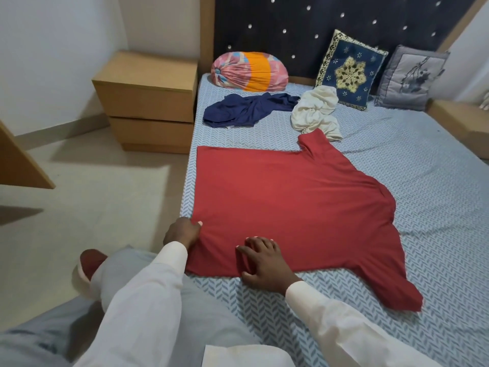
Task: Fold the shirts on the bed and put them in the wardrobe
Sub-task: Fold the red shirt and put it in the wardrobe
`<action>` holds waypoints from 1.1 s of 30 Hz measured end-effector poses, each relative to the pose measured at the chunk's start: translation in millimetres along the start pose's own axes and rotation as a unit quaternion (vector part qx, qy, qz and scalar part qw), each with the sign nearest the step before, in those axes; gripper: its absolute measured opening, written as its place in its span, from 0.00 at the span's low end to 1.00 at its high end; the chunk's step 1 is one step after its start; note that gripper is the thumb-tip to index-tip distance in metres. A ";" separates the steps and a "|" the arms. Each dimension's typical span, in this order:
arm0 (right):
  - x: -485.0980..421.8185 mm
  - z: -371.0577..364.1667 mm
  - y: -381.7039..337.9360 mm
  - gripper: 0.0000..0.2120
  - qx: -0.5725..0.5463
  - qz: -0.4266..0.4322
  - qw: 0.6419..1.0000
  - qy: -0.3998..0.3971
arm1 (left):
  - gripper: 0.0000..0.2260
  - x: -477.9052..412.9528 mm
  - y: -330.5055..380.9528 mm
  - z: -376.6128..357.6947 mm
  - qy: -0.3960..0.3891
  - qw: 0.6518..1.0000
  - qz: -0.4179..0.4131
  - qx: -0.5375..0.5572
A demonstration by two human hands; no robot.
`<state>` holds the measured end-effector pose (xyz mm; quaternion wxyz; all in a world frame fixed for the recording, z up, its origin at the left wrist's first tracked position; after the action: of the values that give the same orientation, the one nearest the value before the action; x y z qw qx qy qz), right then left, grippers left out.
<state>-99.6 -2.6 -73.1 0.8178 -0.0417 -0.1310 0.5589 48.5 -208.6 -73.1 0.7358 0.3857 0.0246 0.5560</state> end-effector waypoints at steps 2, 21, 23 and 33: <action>4.5 -1.9 1.9 0.34 -0.011 -0.011 1.000 0.005 | 0.32 9.6 -2.6 -7.1 -0.030 0.999 0.009 0.017; 130.6 28.6 246.9 0.17 0.093 -0.371 0.917 0.110 | 0.09 77.9 -0.5 -36.2 -0.131 0.979 -0.069 -0.141; 131.4 33.3 249.3 0.14 0.100 -0.375 0.914 0.118 | 0.12 83.9 2.2 -36.9 -0.130 0.969 -0.081 -0.194; 132.2 47.9 253.3 0.11 0.140 -0.347 0.921 0.108 | 0.17 100.4 16.4 -41.1 -0.092 0.891 -0.169 -0.412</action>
<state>-295.9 210.1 -59.2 0.9673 0.0610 0.0316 0.2443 54.5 -101.0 -52.7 0.9106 0.0874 -0.2092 0.3455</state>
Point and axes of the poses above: each hand's wrist, its own x-axis away from the middle knuckle, its own z-axis out of the back of the hand, y = z × x, the point moved 7 cm from there along -x, towards the middle knuckle, and after that the axes turned 7 degrees about -z, right-handed, at the moved point
